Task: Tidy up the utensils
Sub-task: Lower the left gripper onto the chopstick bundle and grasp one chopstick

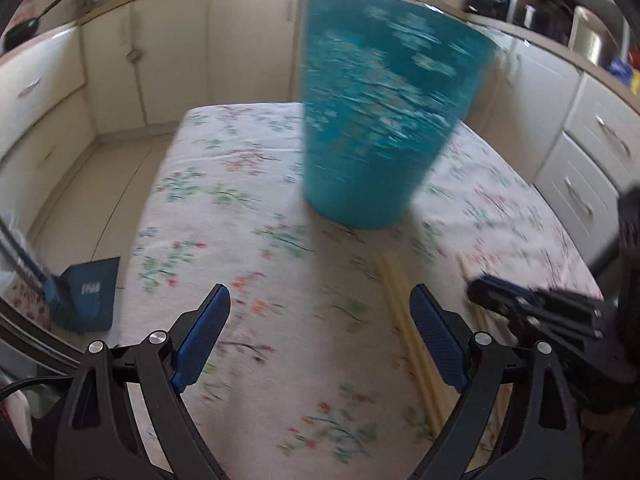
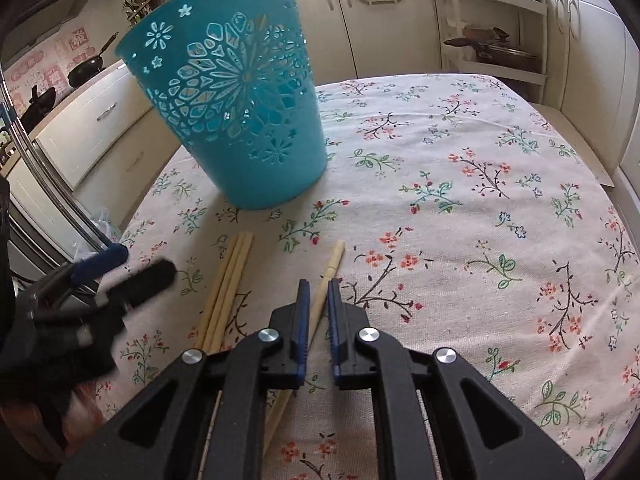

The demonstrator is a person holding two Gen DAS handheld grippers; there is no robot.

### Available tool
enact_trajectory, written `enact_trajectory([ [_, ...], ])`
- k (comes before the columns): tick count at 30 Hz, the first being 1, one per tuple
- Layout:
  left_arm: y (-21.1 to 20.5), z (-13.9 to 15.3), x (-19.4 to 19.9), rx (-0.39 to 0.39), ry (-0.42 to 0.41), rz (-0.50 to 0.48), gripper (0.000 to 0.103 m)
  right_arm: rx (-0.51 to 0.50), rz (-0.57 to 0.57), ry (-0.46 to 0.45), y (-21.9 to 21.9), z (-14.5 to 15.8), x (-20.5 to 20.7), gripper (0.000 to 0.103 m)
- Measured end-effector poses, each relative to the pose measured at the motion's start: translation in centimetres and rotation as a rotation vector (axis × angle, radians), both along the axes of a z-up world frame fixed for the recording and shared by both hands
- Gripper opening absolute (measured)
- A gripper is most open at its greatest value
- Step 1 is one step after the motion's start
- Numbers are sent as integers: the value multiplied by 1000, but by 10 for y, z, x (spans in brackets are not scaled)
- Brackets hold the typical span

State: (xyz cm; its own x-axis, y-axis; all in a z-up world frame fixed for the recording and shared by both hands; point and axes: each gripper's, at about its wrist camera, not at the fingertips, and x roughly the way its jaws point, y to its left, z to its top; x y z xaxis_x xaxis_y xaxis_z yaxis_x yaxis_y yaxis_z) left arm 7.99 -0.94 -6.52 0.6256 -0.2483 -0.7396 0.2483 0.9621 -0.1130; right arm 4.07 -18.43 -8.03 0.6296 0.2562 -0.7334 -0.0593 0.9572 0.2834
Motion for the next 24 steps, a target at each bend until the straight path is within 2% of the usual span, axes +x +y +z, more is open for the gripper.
enact_trajectory([
  [6, -19, -5, -2, 88, 23, 11, 87, 33, 5, 3, -3, 1, -1, 10],
  [12, -22, -14, 7, 158, 87, 54, 87, 44, 10, 4, -4, 1, -1, 11],
  [16, -29, -17, 7, 198, 84, 43, 87, 50, 11, 5, -4, 1, -1, 12],
  [21, -27, -12, 3, 166, 53, 60, 87, 55, 12, 4, -5, 0, 0, 12],
  [24, -30, -12, 1, 176, 54, 39, 87, 55, 12, 4, -5, 0, 0, 12],
])
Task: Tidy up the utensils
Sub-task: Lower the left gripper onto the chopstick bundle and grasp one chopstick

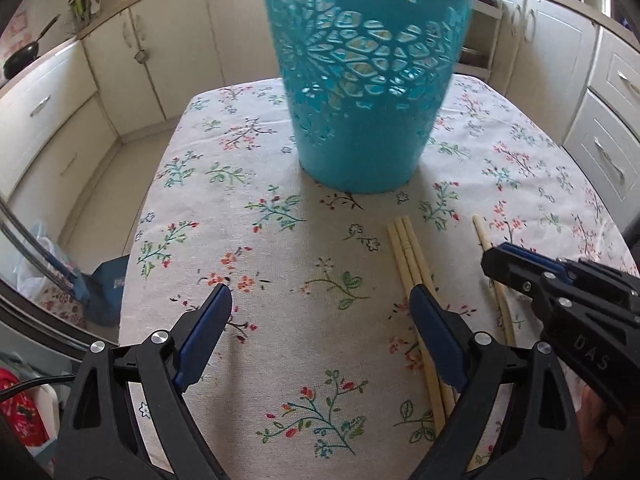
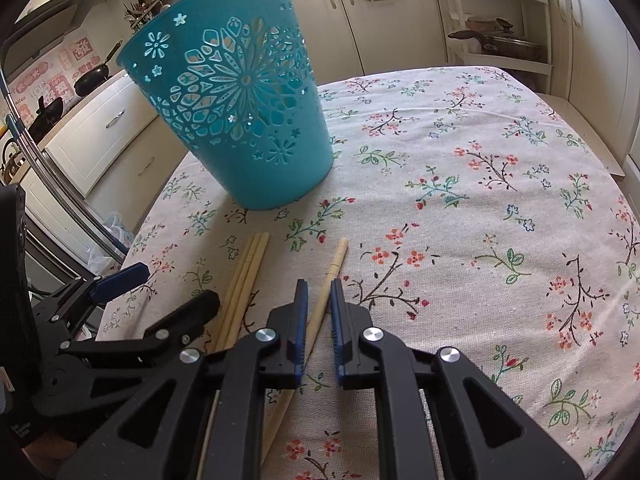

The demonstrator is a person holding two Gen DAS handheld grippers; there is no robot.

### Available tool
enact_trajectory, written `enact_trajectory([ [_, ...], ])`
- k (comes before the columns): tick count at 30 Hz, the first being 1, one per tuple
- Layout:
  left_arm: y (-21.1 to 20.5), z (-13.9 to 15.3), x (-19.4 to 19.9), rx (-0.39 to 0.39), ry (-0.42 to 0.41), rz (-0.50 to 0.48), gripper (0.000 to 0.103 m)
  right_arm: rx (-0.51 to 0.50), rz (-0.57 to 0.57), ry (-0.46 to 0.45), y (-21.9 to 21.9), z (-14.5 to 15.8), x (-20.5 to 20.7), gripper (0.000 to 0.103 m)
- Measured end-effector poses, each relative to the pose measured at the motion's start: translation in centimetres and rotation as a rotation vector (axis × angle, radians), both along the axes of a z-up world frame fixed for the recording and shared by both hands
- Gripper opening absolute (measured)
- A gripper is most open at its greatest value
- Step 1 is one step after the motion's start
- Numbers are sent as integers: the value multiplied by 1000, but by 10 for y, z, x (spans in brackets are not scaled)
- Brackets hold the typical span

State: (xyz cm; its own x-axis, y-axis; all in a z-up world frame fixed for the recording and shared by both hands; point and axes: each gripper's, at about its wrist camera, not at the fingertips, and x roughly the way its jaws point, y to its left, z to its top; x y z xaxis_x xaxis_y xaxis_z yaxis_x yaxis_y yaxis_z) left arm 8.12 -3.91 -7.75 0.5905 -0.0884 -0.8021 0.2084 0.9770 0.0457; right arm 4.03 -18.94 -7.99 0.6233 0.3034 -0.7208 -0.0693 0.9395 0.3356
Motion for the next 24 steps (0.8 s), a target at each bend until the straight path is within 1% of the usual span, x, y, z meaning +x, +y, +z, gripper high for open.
enact_trajectory([
  [1, -2, -1, 0, 14, 2, -6, 87, 0, 0, 0, 0, 0, 0, 13],
  [3, -4, -1, 0, 17, -1, -7, 87, 1, -1, 0, 0, 0, 0, 13],
  [11, -3, -1, 1, 2, 13, -7, 87, 2, 0, 0, 0, 0, 0, 13],
  [15, 1, -3, 1, -41, 32, -8, 87, 0, 0, 0, 0, 0, 0, 13],
  [24, 0, -4, 4, -22, 31, 20, 87, -1, 1, 1, 0, 1, 1, 14],
])
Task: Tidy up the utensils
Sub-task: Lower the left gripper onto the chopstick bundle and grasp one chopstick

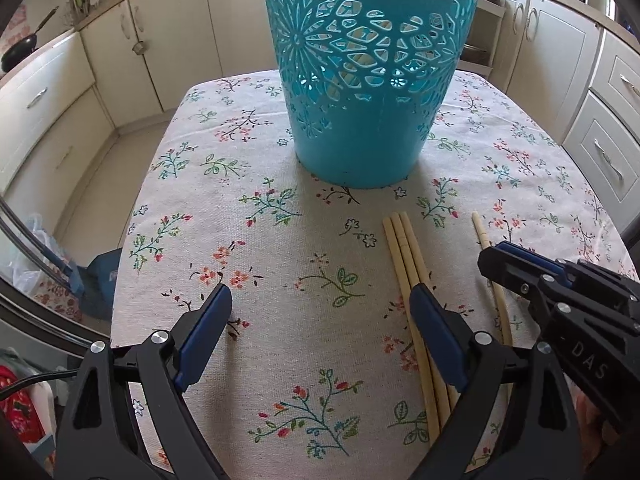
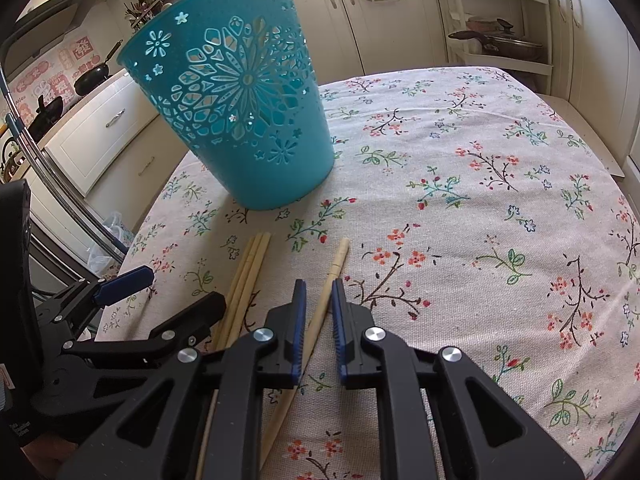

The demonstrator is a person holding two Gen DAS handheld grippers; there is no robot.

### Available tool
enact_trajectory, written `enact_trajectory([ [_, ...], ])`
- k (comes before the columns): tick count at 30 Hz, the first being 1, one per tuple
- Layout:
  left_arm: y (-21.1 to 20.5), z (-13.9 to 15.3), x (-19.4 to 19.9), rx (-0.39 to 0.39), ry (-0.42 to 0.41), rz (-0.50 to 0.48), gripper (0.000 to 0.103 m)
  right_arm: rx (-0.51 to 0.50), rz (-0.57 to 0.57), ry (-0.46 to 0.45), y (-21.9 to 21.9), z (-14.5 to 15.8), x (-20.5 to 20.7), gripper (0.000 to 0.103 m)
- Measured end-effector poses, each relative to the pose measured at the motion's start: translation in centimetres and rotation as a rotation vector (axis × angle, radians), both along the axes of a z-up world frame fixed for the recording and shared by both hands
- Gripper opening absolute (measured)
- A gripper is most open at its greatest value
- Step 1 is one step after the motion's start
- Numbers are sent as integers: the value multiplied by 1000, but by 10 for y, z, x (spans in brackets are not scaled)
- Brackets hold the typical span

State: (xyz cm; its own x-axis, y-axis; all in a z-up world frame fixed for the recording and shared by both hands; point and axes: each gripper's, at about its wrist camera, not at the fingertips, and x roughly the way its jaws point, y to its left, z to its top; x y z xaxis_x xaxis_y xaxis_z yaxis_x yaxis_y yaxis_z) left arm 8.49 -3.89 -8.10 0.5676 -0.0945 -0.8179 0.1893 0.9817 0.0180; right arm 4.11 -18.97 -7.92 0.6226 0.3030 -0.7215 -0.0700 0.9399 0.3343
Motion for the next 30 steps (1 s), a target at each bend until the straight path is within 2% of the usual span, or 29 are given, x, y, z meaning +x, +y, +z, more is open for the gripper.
enact_trajectory([
  [10, -4, 1, 10, 6, 16, 27, 84, 9, -3, 0, -1, -1, 0, 14],
  [30, -2, 1, 12, -36, 57, 37, 78, 22, -4, 2, -3, 0, 1, 14],
])
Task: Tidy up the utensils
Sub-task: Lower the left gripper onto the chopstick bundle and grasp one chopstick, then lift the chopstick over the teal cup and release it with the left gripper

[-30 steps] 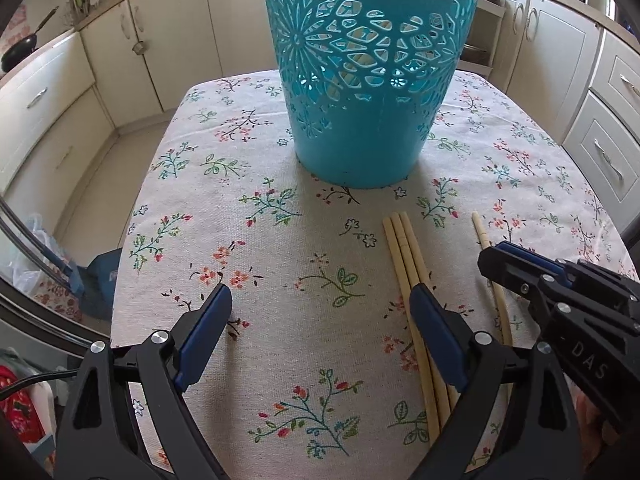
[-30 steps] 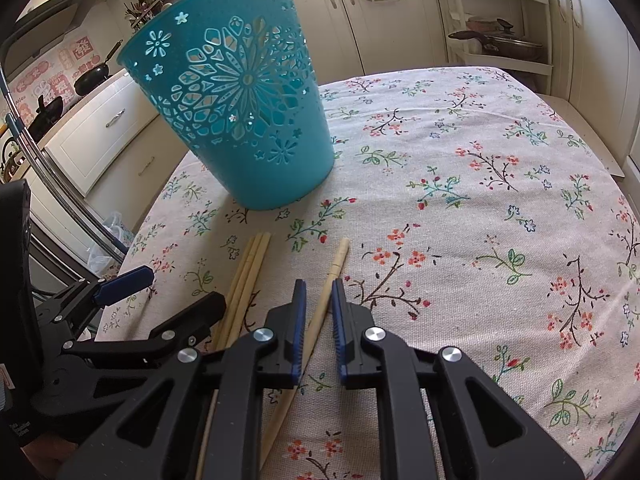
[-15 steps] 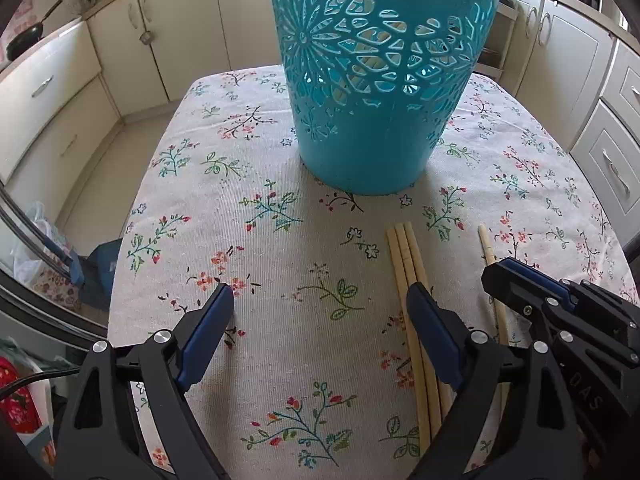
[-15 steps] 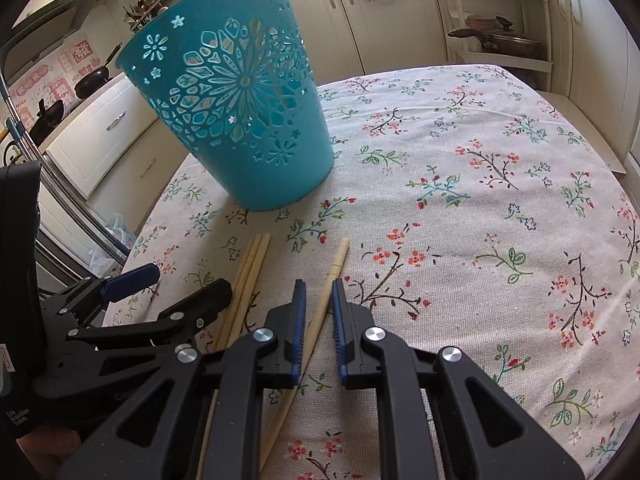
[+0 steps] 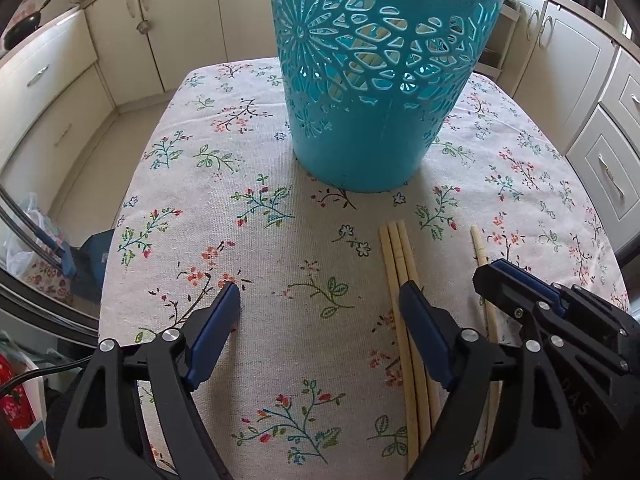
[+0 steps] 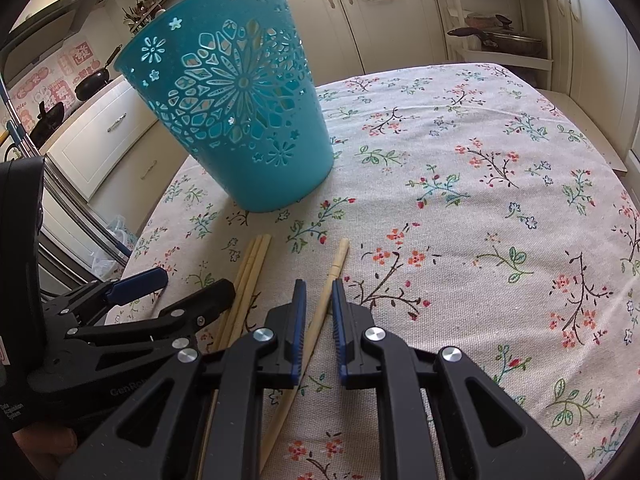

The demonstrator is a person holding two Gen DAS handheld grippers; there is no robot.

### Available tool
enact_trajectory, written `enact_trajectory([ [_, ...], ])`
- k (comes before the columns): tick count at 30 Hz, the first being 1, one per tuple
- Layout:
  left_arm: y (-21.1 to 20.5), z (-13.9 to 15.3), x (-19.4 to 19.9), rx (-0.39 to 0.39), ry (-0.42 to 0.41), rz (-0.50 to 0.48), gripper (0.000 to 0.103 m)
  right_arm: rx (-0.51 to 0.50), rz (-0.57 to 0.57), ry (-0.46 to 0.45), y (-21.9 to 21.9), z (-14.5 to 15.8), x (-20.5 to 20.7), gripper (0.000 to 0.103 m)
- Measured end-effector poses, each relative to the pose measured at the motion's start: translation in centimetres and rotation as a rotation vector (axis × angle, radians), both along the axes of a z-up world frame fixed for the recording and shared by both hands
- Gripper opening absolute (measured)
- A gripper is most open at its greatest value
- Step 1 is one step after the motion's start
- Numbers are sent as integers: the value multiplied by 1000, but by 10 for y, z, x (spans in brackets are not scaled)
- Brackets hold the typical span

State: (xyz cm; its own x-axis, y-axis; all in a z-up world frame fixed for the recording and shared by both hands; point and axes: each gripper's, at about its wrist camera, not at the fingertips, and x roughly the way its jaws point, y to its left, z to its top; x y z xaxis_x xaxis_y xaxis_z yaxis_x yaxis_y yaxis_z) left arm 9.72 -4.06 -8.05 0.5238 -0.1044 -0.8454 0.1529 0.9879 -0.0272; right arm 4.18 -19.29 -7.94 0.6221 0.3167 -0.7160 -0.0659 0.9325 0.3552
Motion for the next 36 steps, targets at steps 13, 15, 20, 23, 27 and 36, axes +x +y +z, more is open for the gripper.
enact_trajectory([
  [13, -18, 3, 6, 43, -18, -69, 33, 5, 8, -4, 2, 0, -1, 18],
  [15, -24, 4, 6, 39, -12, -104, 12, 10, 8, -3, 1, 0, -1, 18],
  [20, -20, 7, 4, 1, 40, -178, 4, 12, 8, -4, 1, 0, 0, 18],
  [23, -3, 36, -3, -87, 14, -213, 4, 10, 8, -4, 0, 0, 0, 18],
  [27, 20, 103, -20, -224, -121, -276, 4, 4, 9, -5, 1, 0, 1, 18],
  [36, 25, 234, 15, -397, -501, -181, 4, -2, 11, -6, 2, 0, 1, 19],
])
